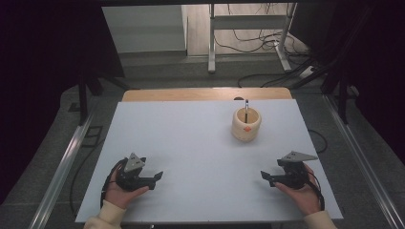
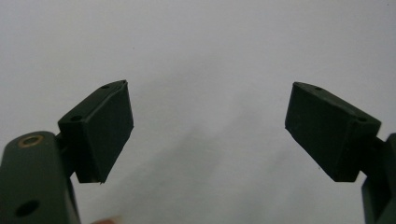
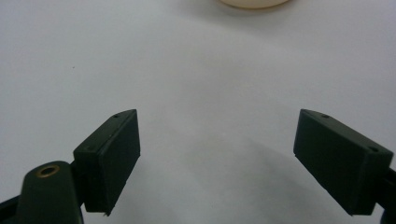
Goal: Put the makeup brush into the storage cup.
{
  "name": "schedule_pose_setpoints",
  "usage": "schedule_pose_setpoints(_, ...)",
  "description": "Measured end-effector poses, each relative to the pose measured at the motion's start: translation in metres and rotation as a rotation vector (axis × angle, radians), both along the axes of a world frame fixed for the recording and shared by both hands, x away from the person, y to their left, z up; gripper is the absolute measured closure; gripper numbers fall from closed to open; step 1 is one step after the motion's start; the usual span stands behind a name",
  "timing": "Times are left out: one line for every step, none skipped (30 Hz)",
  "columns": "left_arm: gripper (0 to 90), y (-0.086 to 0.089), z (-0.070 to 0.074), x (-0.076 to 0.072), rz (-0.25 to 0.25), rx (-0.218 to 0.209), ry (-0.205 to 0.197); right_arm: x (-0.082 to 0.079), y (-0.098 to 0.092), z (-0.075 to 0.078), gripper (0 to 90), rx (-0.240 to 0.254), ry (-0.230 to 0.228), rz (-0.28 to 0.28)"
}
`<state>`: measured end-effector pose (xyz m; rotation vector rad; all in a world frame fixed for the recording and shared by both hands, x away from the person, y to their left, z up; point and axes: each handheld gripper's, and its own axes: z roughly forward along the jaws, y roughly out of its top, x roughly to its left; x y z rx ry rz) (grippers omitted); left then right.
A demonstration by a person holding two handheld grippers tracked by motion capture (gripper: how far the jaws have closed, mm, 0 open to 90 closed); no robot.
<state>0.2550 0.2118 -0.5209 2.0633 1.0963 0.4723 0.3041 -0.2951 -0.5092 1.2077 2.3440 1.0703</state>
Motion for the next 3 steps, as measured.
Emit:
schedule_pose_setpoints(15.4, -0.0003, 0.0002, 0.0005, -0.001, 0.000, -0.001, 0.0002, -0.0002, -0.0004, 14.7, -0.002, 0.000, 0.000)
schedule_pose_setpoints(15.4, -0.0008, 0.0001, 0.0010, -0.002, 0.000, 0.001, 0.0000, -0.0003, -0.0006, 14.8, -0.003, -0.002, -0.001)
schedule_pose_setpoints(15.4, -0.0013, -0.0002, 0.0015, -0.003, 0.001, 0.002, -0.0003, -0.0005, -0.0003, 14.8, 0.002, -0.005, -0.002)
